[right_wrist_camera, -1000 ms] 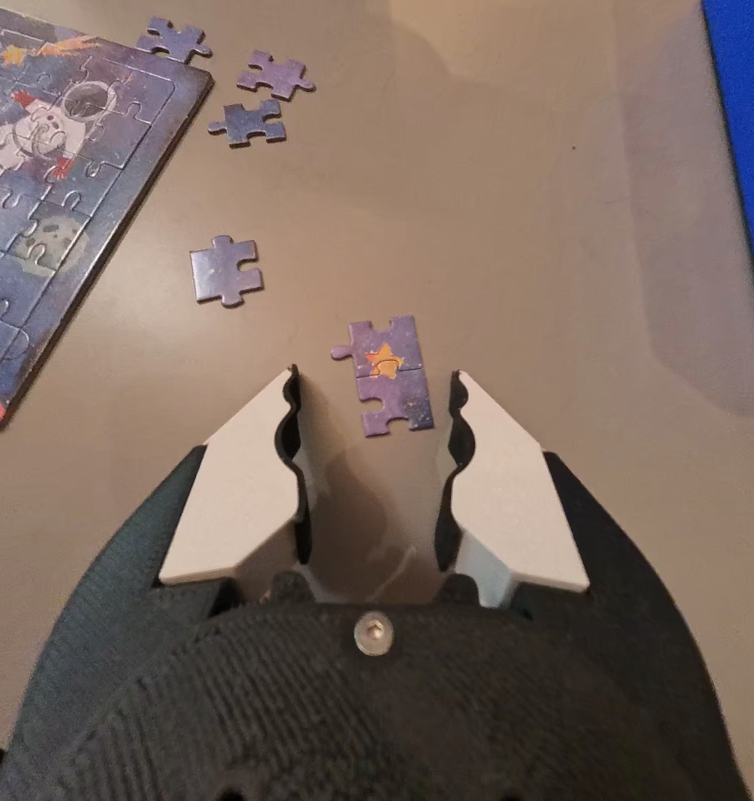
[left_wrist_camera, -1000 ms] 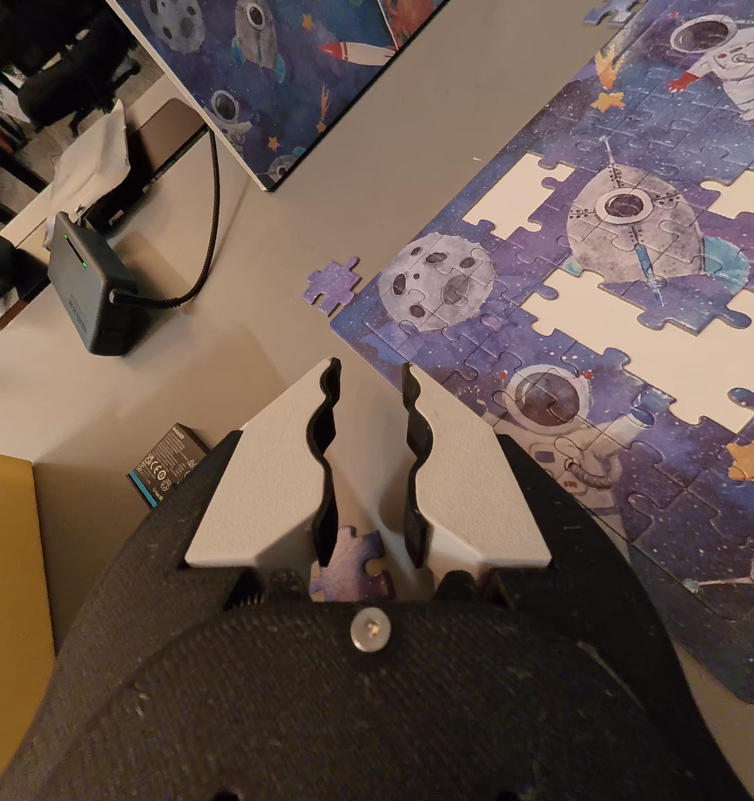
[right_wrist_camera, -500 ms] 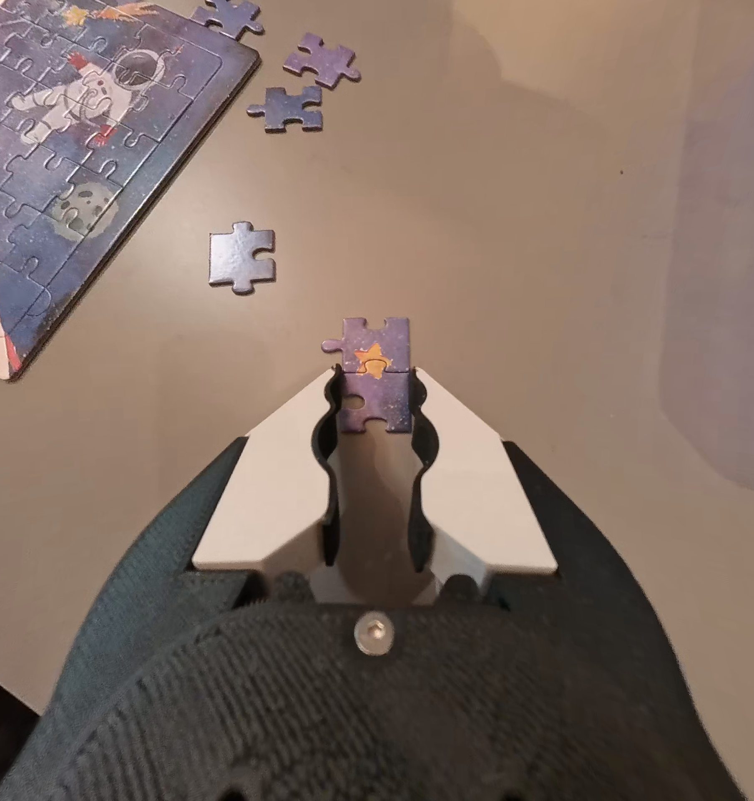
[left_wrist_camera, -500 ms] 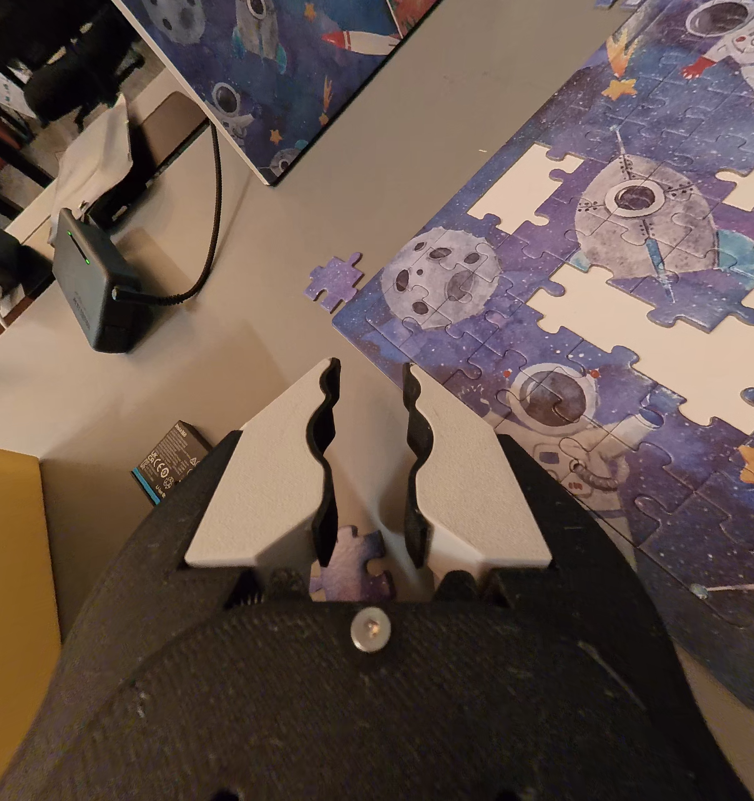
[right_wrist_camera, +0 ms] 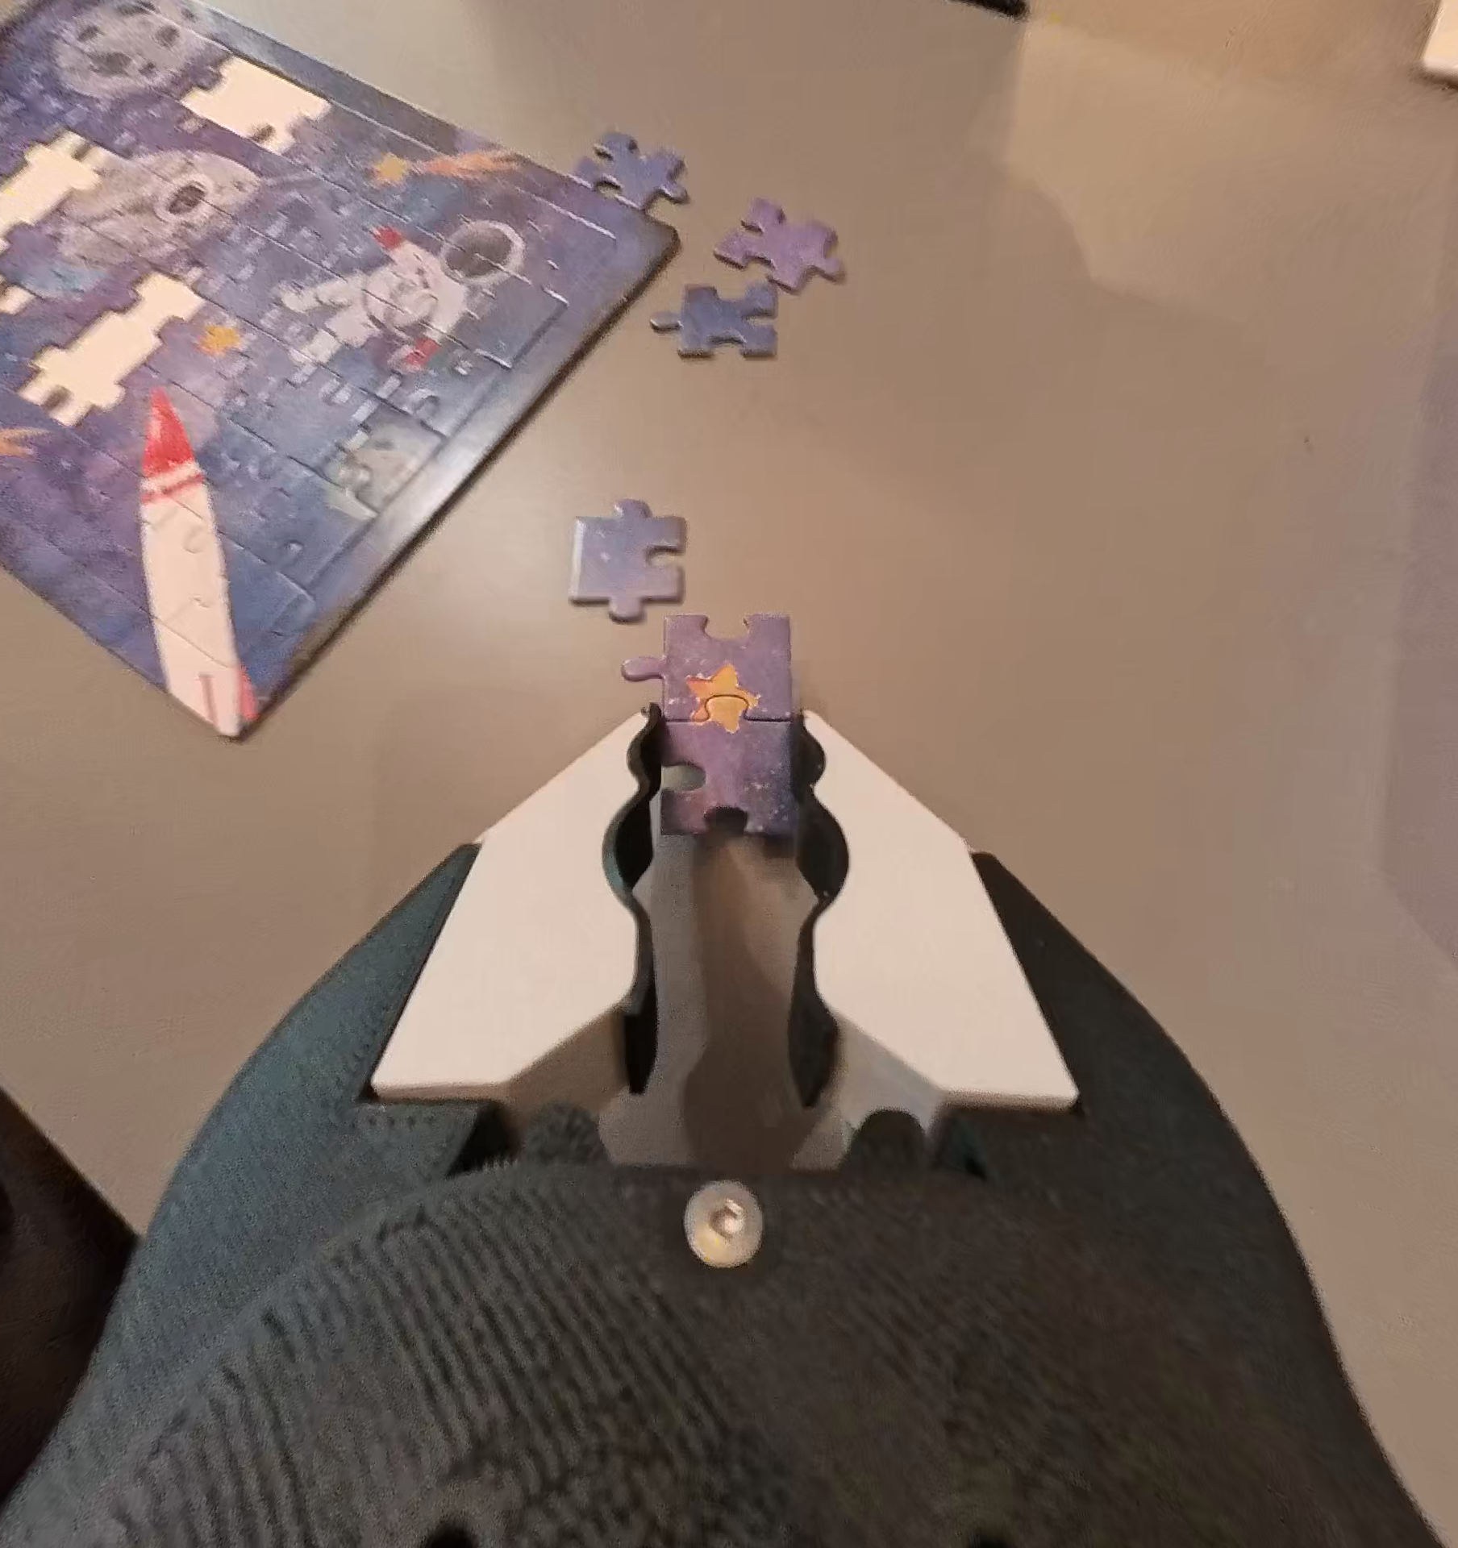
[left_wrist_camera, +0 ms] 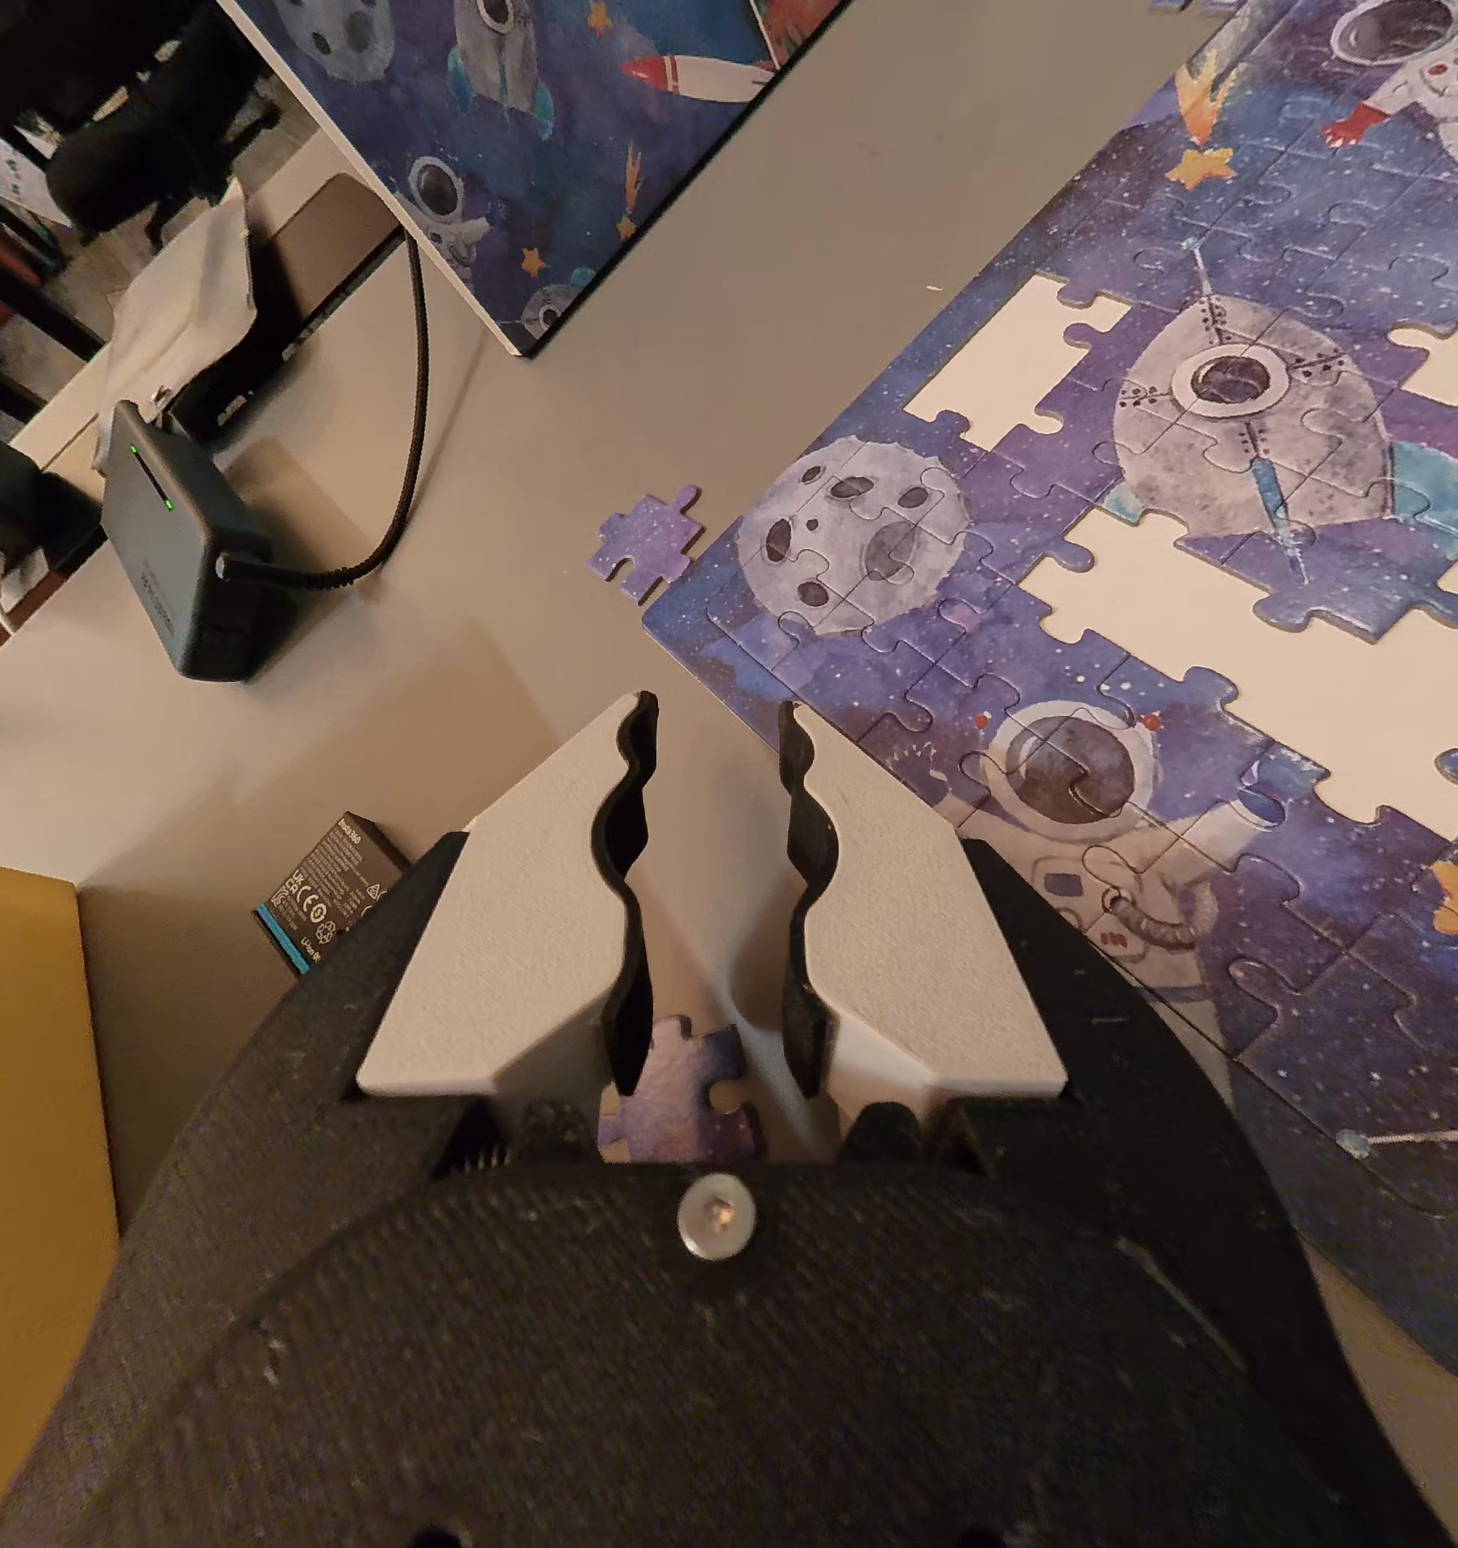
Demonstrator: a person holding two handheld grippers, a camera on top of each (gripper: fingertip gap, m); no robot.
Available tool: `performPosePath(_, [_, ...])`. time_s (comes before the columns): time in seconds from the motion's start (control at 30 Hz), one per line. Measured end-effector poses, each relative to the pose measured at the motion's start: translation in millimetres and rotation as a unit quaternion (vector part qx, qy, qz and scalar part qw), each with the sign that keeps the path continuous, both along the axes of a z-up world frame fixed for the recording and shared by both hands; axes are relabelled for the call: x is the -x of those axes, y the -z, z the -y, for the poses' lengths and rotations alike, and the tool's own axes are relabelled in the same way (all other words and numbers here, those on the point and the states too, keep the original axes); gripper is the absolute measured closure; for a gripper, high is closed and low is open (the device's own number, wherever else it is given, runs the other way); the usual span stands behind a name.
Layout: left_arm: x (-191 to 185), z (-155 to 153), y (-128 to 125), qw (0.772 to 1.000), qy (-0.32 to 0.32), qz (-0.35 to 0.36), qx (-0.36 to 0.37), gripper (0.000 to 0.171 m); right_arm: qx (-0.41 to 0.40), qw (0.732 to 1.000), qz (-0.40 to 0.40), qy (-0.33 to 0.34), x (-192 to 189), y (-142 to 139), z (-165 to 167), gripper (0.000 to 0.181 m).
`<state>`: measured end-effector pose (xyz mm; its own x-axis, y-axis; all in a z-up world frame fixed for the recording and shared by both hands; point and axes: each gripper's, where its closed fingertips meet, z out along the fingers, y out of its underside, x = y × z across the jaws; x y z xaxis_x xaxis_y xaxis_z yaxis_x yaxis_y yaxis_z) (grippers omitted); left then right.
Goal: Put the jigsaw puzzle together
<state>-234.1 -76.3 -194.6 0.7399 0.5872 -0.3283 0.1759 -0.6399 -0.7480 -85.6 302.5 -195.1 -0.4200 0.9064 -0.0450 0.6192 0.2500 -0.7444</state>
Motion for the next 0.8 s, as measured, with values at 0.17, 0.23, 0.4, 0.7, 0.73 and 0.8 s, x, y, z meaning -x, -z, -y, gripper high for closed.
performPosePath(0.17, [1, 1, 0, 1.0, -0.006, 0.001, 0.0, 0.145, 0.01, 0.998, -0.03, -0.058, 13, -27, 40, 0.153])
performPosePath(0.23, [2, 2, 0, 1.0, -0.008, 0.001, -0.001, 0.145, 0.0, 0.996, -0.033, -0.088, 24, -35, 60, 0.152])
performPosePath(0.4, [1, 2, -1, 1.0, -0.007, -0.003, -0.005, 0.145, -0.02, 0.981, -0.046, -0.19, 66, -49, 122, 0.152])
performPosePath(0.7, [-1, 1, -2, 1.0, -0.002, -0.004, -0.01, 0.145, -0.062, 0.921, -0.029, -0.383, 122, -29, 229, 0.152])
performPosePath(0.73, [-1, 1, -3, 1.0, -0.001, -0.005, -0.012, 0.145, -0.07, 0.915, -0.028, -0.397, 125, -24, 237, 0.152])
performPosePath(0.8, [-2, 0, -3, 1.0, 0.002, -0.004, -0.014, 0.145, -0.082, 0.902, -0.021, -0.422, 130, -13, 250, 0.152])
